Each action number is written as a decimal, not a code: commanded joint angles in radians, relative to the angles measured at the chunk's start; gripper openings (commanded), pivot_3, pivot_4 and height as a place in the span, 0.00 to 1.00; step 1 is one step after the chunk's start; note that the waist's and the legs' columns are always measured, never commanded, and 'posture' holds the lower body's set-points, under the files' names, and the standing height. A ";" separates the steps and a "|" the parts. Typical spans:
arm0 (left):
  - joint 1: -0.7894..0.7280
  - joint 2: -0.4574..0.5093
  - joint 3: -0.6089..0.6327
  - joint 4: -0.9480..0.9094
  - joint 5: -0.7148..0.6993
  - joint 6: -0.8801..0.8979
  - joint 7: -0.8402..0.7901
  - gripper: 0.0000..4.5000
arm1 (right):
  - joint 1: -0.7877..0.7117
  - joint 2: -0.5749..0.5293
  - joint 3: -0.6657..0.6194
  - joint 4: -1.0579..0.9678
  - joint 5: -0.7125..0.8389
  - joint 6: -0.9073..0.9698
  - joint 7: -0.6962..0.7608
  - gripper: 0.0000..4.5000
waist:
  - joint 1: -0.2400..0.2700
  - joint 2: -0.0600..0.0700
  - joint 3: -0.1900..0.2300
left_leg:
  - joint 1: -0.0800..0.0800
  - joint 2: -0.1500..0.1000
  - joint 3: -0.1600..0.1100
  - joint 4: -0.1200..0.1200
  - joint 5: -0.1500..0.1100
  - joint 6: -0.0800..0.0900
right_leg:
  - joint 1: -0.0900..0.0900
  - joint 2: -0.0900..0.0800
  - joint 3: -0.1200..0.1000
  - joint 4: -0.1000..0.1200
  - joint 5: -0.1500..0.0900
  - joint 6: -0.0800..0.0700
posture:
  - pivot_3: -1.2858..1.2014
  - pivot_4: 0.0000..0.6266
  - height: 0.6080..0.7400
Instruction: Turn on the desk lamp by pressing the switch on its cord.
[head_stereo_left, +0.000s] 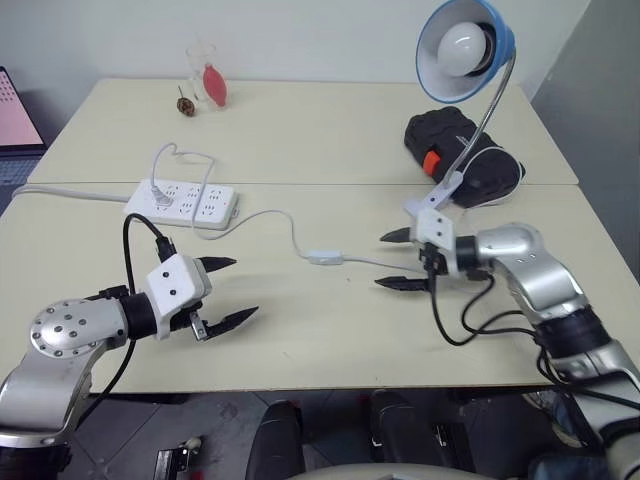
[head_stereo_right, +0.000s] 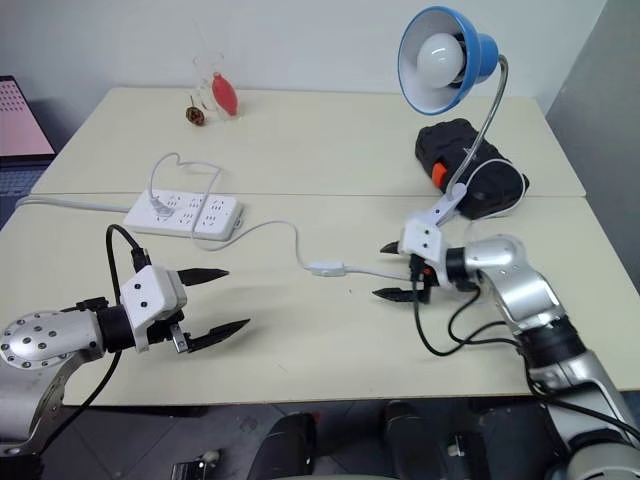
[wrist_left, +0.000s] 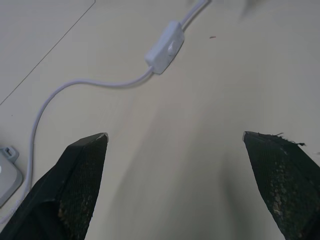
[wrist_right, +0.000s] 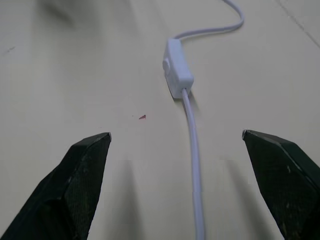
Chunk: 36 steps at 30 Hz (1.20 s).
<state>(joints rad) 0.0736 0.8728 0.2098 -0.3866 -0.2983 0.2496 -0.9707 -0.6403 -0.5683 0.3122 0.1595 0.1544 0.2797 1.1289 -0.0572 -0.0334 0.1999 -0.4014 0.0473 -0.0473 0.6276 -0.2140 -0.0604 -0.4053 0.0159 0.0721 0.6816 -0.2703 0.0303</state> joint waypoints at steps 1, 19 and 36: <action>-0.013 -0.006 -0.008 0.003 0.008 -0.024 0.007 1.00 | -0.095 0.055 0.023 0.092 -0.037 -0.020 0.006 0.98 | 0.000 0.000 0.000 | 0.000 0.000 0.000 0.000 0.000 0.000 | 0.000 0.000 0.000 0.000 0.000 0.000 | 0.52 0.24 1.00; 0.014 -0.015 -0.017 -0.010 0.018 -0.033 0.027 1.00 | -0.298 0.265 0.052 0.450 -0.110 0.006 0.030 0.98 | 0.000 0.001 0.000 | -0.001 0.000 -0.001 0.000 0.000 0.000 | 0.000 0.000 -0.001 0.000 0.000 -0.001 | 0.52 0.24 1.00; -0.005 -0.020 -0.036 0.008 0.028 -0.044 0.024 1.00 | -0.274 0.268 0.077 0.447 -0.161 -0.048 0.043 0.11 | 0.000 0.001 0.001 | 0.000 0.000 -0.001 0.000 0.000 0.000 | -0.001 0.000 -0.001 0.000 0.000 -0.001 | 0.52 0.24 1.00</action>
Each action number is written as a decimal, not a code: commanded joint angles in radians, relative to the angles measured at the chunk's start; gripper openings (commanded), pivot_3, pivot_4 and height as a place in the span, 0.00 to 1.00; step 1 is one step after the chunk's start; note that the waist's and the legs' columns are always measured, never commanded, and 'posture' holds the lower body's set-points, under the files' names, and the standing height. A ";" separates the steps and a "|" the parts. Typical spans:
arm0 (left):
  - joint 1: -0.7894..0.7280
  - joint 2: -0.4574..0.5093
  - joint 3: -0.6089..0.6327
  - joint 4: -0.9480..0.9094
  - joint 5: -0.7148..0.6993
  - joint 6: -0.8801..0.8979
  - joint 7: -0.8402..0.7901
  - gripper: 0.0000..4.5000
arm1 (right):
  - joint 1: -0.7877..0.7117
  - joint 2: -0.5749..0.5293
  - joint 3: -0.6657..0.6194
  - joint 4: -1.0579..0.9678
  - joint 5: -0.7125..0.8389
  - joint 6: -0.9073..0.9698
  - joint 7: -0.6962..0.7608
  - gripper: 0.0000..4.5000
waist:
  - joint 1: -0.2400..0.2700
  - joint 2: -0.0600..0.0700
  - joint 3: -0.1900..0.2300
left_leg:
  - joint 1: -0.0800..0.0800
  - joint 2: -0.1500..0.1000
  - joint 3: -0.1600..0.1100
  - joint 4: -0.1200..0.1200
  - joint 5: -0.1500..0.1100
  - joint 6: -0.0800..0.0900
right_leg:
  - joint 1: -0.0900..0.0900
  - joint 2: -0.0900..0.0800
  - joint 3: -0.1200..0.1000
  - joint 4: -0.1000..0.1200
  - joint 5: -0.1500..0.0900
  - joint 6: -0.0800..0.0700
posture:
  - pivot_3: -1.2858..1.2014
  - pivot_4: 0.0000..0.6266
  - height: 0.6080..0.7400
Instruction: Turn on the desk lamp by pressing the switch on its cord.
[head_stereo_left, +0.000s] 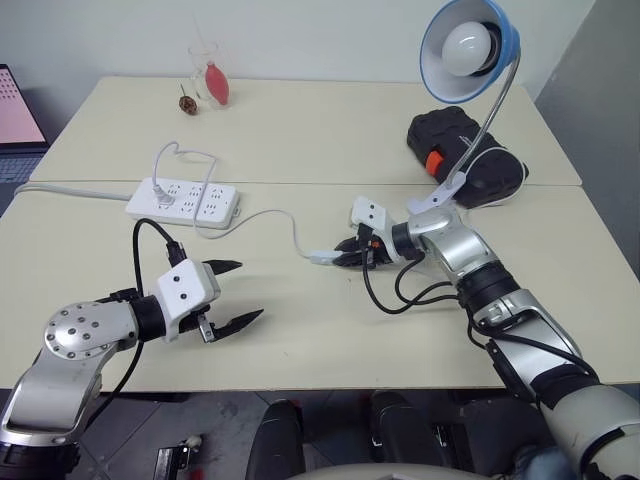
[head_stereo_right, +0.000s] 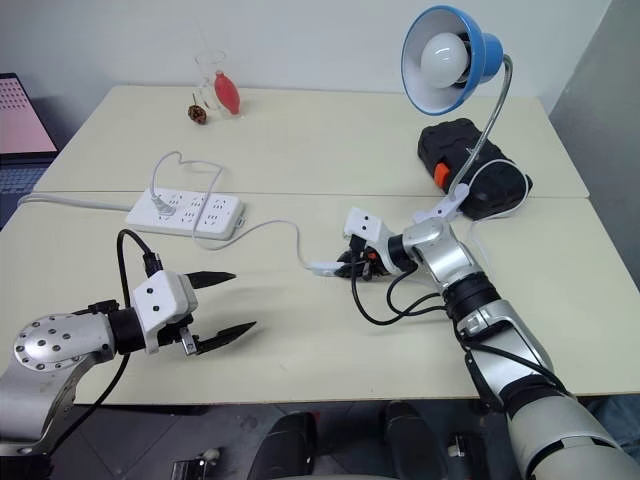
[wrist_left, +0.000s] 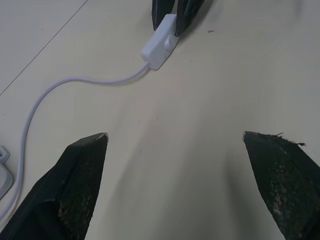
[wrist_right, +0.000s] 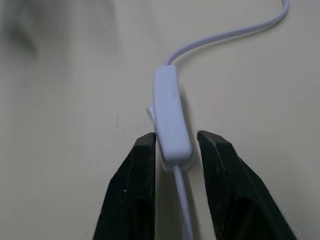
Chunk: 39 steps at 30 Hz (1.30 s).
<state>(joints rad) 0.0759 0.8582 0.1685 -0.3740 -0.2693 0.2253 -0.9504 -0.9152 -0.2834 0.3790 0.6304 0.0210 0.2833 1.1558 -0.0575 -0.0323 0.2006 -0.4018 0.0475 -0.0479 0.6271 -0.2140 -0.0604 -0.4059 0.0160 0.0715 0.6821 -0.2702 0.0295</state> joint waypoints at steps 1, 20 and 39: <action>-0.008 -0.006 0.004 -0.004 0.000 -0.021 0.005 1.00 | 0.005 -0.021 0.014 -0.026 -0.034 -0.062 0.019 0.08 | 0.000 0.000 0.000 | 0.000 0.000 0.000 0.000 0.000 0.000 | 0.000 0.000 0.000 0.000 0.000 0.000 | 0.52 0.24 1.00; -0.247 -0.027 -0.030 -0.061 -0.158 0.168 -0.005 1.00 | 0.098 -0.137 -0.071 -0.519 0.118 0.244 0.098 0.08 | 0.008 0.001 0.000 | -0.002 0.000 -0.003 0.001 0.000 0.000 | 0.000 0.000 -0.003 0.000 0.000 0.000 | 0.52 0.24 1.00; -0.553 -0.103 -0.335 0.189 -0.003 0.095 -0.136 1.00 | 0.136 -0.209 -0.029 -0.768 0.162 0.379 0.016 0.08 | 0.001 0.001 0.001 | -0.002 -0.001 -0.002 0.001 0.000 0.000 | 0.000 0.001 -0.001 -0.001 0.000 0.001 | 0.52 0.24 1.00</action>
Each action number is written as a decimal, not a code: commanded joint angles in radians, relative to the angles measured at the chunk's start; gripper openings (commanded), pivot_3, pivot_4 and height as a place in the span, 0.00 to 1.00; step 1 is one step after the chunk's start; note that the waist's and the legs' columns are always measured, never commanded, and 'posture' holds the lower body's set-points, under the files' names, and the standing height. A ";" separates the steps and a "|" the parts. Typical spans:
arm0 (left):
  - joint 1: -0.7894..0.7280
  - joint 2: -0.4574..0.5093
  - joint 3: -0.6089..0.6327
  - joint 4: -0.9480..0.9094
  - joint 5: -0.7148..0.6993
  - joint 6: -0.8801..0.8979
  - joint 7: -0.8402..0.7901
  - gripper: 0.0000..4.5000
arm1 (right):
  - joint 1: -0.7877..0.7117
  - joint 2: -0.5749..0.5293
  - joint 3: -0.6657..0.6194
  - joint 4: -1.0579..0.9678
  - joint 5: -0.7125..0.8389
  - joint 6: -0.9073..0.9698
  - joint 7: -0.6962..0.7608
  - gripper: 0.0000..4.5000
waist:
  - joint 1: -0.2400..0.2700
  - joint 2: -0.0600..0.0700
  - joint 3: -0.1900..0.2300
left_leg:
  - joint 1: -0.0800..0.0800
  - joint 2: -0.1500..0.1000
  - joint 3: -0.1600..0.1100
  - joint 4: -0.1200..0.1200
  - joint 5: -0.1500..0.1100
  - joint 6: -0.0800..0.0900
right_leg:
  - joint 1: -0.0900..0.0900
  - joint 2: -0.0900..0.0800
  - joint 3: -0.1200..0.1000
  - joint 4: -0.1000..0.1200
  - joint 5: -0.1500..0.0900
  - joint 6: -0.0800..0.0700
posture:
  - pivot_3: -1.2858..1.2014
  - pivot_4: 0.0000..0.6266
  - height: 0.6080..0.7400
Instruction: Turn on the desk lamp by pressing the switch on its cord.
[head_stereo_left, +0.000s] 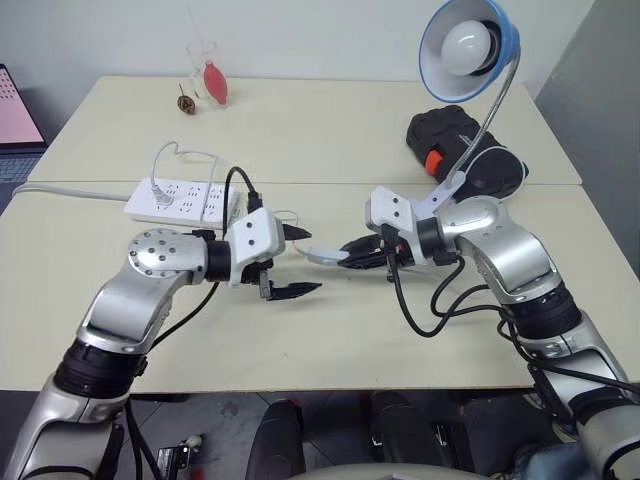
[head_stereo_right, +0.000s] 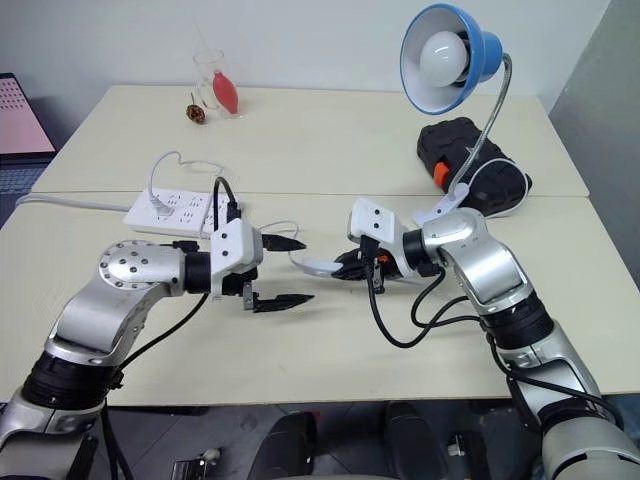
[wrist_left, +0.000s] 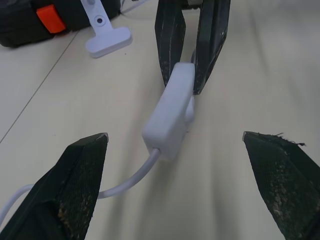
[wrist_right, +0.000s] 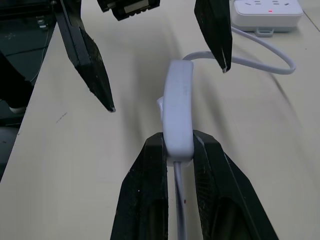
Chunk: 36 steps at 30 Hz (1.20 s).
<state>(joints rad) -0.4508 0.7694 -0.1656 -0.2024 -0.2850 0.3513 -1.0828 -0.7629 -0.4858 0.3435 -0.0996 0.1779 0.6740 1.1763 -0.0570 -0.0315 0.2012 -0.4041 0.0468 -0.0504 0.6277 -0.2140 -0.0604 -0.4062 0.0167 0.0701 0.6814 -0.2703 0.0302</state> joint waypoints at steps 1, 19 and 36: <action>-0.030 -0.022 0.000 0.026 0.013 -0.032 -0.002 1.00 | -0.018 -0.007 0.011 -0.038 0.005 -0.015 -0.005 0.08 | 0.000 0.000 0.000 | 0.000 0.000 0.000 0.000 0.000 0.000 | 0.000 0.000 0.000 0.000 0.000 0.000 | 0.52 0.24 1.00; -0.034 -0.058 0.000 0.033 0.012 -0.025 -0.027 1.00 | -0.041 -0.017 0.050 -0.025 0.000 -0.063 0.002 0.08 | 0.000 0.000 0.000 | 0.000 0.000 0.000 0.000 0.000 0.000 | 0.000 0.000 0.000 0.000 0.000 0.000 | 0.52 0.24 1.00; -0.070 -0.073 -0.036 0.092 0.081 -0.103 -0.040 0.27 | -0.041 -0.007 0.058 -0.044 0.013 -0.061 -0.009 0.08 | 0.001 0.000 0.000 | 0.000 0.000 0.000 0.000 0.000 0.000 | 0.000 0.000 0.000 0.000 0.000 0.000 | 0.52 0.24 1.00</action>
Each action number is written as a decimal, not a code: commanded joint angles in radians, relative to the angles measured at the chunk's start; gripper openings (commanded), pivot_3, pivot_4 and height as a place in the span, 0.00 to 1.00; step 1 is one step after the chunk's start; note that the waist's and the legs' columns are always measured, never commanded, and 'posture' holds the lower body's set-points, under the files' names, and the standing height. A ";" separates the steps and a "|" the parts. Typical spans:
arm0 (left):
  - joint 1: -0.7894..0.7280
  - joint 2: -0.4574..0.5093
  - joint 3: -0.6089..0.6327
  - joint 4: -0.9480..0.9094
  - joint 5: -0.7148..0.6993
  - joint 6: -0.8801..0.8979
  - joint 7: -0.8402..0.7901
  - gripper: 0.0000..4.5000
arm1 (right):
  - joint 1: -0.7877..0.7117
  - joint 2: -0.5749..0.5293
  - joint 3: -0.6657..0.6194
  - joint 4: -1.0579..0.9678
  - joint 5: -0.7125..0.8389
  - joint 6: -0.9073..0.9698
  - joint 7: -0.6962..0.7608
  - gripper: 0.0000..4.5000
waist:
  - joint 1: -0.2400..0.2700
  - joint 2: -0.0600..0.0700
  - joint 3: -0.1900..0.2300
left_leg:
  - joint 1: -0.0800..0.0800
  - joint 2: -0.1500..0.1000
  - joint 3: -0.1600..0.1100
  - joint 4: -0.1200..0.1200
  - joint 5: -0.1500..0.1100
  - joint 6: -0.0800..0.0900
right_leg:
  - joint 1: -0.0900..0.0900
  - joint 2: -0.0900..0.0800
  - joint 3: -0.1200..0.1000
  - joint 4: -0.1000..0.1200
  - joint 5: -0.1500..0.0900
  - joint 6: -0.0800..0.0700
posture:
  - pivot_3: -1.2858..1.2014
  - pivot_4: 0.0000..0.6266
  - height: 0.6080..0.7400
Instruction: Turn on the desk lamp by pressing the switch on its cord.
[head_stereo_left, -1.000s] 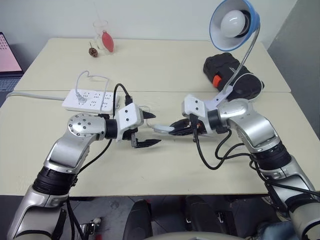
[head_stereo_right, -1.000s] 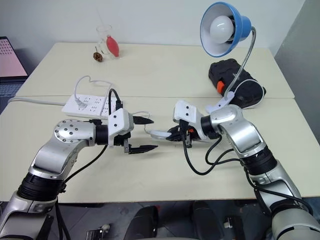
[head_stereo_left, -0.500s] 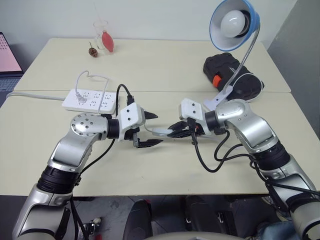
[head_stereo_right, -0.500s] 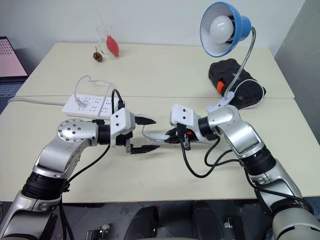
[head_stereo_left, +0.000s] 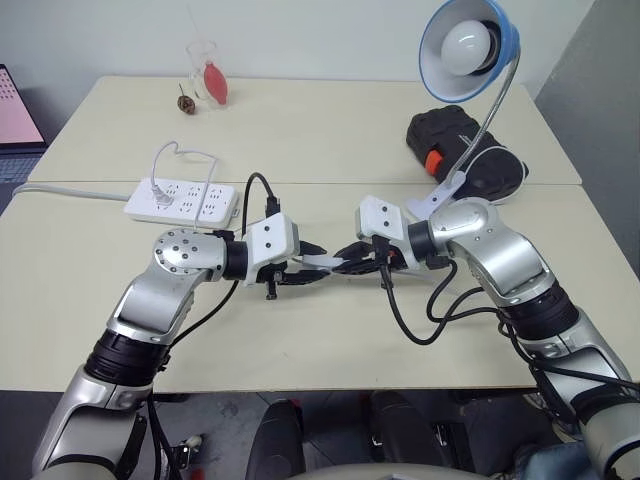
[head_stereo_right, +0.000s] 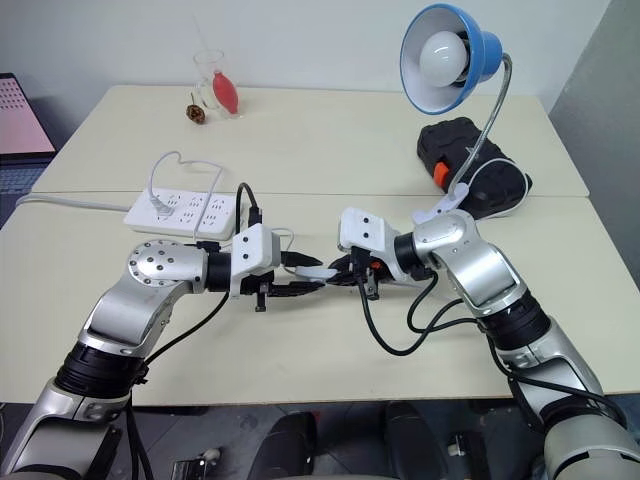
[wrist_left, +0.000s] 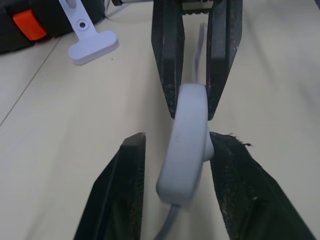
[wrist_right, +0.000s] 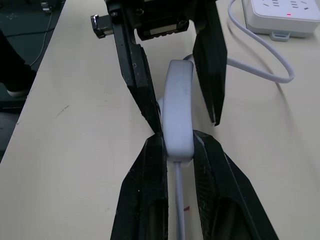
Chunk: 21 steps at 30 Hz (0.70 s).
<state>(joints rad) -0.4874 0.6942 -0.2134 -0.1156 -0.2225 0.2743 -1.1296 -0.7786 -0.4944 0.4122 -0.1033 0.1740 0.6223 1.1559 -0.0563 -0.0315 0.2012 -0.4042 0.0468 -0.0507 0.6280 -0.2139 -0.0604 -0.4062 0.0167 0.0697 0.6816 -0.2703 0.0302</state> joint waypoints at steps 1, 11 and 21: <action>-0.035 0.002 0.013 0.008 0.020 -0.028 0.006 0.22 | -0.025 0.001 -0.011 -0.041 0.018 -0.009 0.011 0.08 | 0.000 0.000 0.000 | 0.000 0.000 0.000 0.000 0.000 0.000 | 0.000 0.000 0.000 0.000 0.000 0.000 | 0.52 0.24 1.00; -0.043 0.000 0.025 0.034 0.020 -0.056 -0.009 0.15 | -0.028 0.001 -0.010 -0.033 0.016 -0.024 0.020 0.08 | 0.000 0.000 0.000 | 0.000 0.000 0.000 0.000 0.000 0.000 | 0.000 0.000 0.000 0.000 0.000 0.000 | 0.52 0.24 1.00; -0.042 0.004 0.029 0.069 0.022 -0.112 -0.017 0.14 | -0.027 0.000 -0.011 -0.036 0.017 -0.031 0.028 0.08 | 0.000 0.000 0.000 | 0.000 0.000 0.000 0.000 0.000 0.000 | 0.000 0.000 0.000 0.000 0.000 0.000 | 0.52 0.24 1.00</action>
<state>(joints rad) -0.5044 0.6969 -0.2283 -0.0605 -0.2113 0.1743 -1.1816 -0.7871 -0.5070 0.4149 -0.1046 0.1656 0.5970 1.1778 -0.0564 -0.0315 0.2012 -0.4044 0.0467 -0.0506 0.6281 -0.2139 -0.0604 -0.4062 0.0166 0.0698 0.6816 -0.2703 0.0303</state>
